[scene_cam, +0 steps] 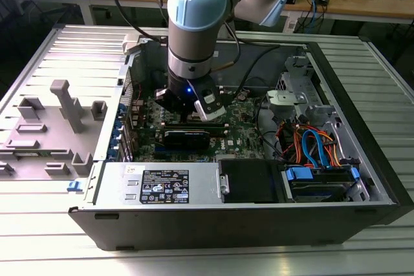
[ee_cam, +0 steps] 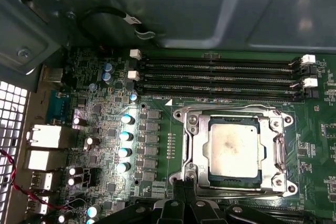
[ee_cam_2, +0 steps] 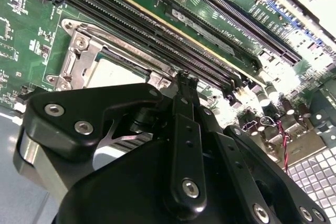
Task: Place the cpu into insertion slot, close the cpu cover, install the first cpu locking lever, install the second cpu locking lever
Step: 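Install the second cpu locking lever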
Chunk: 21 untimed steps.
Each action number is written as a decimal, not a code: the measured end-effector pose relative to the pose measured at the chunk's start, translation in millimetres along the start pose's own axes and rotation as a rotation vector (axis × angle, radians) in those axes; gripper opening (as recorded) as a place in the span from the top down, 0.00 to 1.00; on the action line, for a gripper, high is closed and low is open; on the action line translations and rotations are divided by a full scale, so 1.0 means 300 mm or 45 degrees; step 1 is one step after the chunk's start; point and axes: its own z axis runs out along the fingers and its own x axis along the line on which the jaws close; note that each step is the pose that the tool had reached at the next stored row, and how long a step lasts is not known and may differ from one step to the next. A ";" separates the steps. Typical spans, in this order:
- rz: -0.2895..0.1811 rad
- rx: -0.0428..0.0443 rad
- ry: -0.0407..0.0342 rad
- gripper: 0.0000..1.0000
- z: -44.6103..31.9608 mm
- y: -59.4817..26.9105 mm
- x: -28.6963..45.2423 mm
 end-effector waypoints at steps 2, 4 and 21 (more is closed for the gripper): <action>0.000 -0.002 0.0000 0.89 0.000 0.000 0.000; 0.000 -0.002 0.0000 0.89 0.000 -0.001 0.000; 0.000 -0.002 0.0001 0.89 0.012 -0.003 0.005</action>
